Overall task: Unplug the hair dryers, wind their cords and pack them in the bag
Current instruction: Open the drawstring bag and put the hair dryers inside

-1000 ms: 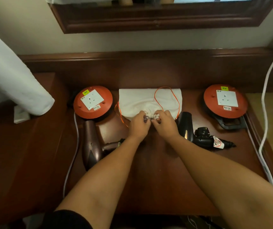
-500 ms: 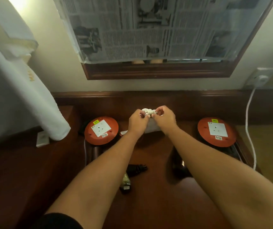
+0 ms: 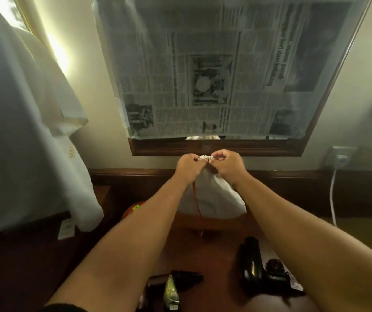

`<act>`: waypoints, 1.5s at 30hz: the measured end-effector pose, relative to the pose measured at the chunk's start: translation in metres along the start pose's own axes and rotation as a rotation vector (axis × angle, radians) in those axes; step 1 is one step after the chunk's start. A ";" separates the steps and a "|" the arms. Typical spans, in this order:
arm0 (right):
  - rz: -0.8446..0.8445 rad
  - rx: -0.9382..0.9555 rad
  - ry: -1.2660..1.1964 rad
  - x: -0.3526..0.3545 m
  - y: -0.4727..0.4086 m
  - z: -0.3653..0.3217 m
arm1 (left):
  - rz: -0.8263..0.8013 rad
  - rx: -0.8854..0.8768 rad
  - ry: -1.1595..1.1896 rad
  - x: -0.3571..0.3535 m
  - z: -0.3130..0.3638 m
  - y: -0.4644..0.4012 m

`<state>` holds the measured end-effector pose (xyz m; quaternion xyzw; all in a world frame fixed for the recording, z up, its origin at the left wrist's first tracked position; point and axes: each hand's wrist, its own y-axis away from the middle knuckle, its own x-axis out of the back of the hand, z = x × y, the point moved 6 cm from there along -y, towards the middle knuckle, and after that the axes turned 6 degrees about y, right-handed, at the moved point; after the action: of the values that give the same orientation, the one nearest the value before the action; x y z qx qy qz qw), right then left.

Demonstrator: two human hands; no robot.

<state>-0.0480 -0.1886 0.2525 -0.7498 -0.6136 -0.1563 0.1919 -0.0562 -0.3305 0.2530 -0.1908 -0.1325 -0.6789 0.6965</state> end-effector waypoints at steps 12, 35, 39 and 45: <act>-0.007 0.163 0.205 0.026 0.003 -0.031 | 0.027 -0.159 -0.164 0.007 0.038 0.003; 0.065 0.252 0.429 0.038 0.015 -0.034 | -0.001 -0.203 -0.129 0.008 0.048 0.012; 0.016 0.237 0.432 0.035 0.017 -0.032 | 0.000 -0.229 -0.119 0.008 0.047 0.014; 0.028 0.217 0.464 0.035 0.018 -0.036 | -0.003 -0.146 -0.210 0.012 0.040 0.018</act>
<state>-0.0232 -0.1788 0.2990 -0.6774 -0.5557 -0.2549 0.4092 -0.0346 -0.3231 0.2928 -0.3108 -0.1553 -0.6641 0.6620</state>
